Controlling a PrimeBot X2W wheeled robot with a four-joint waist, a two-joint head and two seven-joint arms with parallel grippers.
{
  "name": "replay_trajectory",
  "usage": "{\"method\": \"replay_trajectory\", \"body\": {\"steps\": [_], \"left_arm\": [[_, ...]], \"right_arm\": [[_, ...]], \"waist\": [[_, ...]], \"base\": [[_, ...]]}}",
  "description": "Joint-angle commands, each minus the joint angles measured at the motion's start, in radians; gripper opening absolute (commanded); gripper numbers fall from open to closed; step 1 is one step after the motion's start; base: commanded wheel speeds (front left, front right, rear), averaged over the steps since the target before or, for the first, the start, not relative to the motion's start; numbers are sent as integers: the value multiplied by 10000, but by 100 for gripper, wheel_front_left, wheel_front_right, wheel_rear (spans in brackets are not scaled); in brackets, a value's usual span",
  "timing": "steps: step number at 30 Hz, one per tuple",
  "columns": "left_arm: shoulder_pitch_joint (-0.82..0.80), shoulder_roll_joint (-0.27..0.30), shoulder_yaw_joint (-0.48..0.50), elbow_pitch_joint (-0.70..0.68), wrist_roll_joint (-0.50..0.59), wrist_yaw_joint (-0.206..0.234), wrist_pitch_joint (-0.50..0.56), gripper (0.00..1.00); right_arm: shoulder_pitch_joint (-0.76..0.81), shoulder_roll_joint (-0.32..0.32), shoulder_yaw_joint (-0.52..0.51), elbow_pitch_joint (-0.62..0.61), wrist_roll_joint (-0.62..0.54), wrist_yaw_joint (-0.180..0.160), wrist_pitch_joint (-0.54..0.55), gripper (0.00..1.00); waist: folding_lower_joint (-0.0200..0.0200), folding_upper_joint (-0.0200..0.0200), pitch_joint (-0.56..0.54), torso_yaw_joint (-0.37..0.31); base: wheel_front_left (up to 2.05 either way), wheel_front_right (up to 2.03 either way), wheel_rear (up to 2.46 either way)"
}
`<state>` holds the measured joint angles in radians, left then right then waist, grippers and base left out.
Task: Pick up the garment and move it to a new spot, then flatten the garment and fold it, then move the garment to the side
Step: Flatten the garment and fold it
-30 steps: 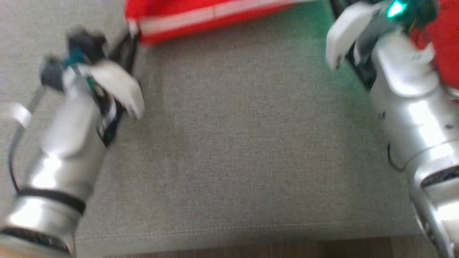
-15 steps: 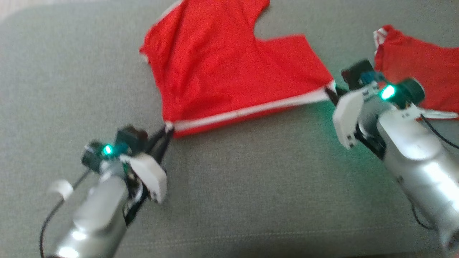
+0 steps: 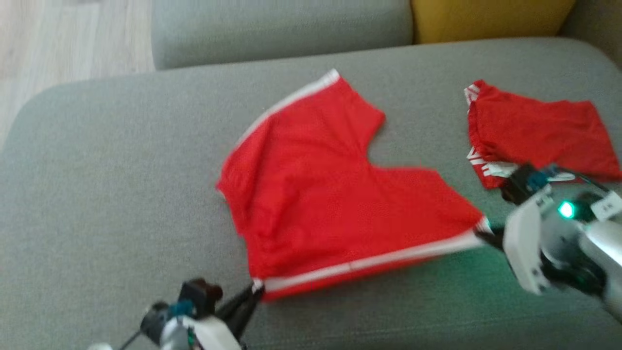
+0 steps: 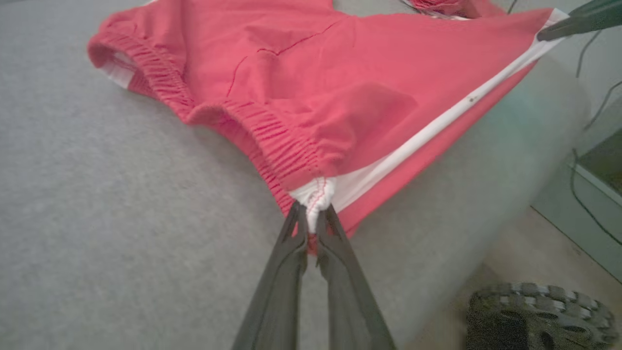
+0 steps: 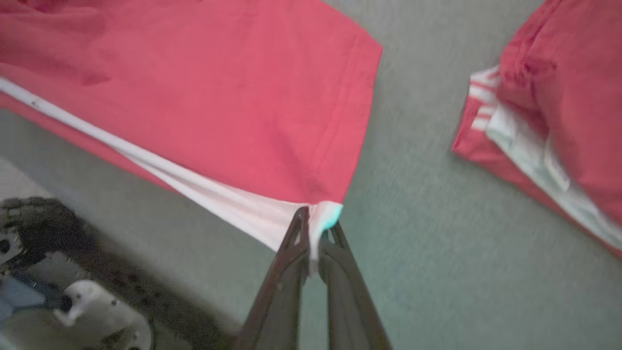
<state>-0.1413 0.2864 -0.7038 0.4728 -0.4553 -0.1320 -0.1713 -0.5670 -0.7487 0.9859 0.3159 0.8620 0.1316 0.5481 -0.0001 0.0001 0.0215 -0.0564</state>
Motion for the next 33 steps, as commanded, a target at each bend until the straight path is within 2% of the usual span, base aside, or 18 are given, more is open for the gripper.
{"method": "replay_trajectory", "body": {"steps": [1, 5, 8, 13, 16, 20, 25, 33], "left_arm": [[-110, 491, 393, -418, -103, 85, 95, 0], [656, 870, 423, -2009, -432, 281, 704, 0], [655, 1146, 660, -3023, -487, 549, 929, 0], [-44, 1282, 1073, -3996, -505, 819, 1186, 0], [-617, 1238, 1185, -4258, -489, 837, 1365, 0], [-1549, 1034, 1156, -4047, -394, 675, 1417, 0], [-2786, 523, 974, -3133, -299, 440, 1261, 0], [-4483, -386, 505, -1174, -181, 171, 636, 0]], "right_arm": [[130, -753, -224, -362, 151, -9, 285, 0], [702, -1748, -903, -1738, 777, -9, 1160, 0], [728, -1897, -1736, -2324, 694, -9, 1234, 0], [297, -1242, -2853, -2660, 323, -9, 1476, 0], [-288, -774, -3280, -2522, -97, -9, 1704, 0], [-1342, -135, -3494, -2051, -720, -9, 1911, 0], [-2716, 548, -3349, -1045, -1268, -9, 1915, 0], [-4559, 1131, -2689, 747, -1749, -9, 1439, 0]], "waist": [[1, -1, -168, -45], [1, -1, -267, 29], [1, -1, -133, 194], [1, -1, 343, 594], [1, -1, 758, 900], [1, -1, 1417, 1324], [1, -1, 2240, 1815], [1, -1, 3350, 2507]], "base": [[0, 0, 0], [0, 0, 0], [0, 0, 0], [0, 0, 0], [0, 0, 0], [0, 0, 0], [0, 0, 0], [0, 0, 0]]}}
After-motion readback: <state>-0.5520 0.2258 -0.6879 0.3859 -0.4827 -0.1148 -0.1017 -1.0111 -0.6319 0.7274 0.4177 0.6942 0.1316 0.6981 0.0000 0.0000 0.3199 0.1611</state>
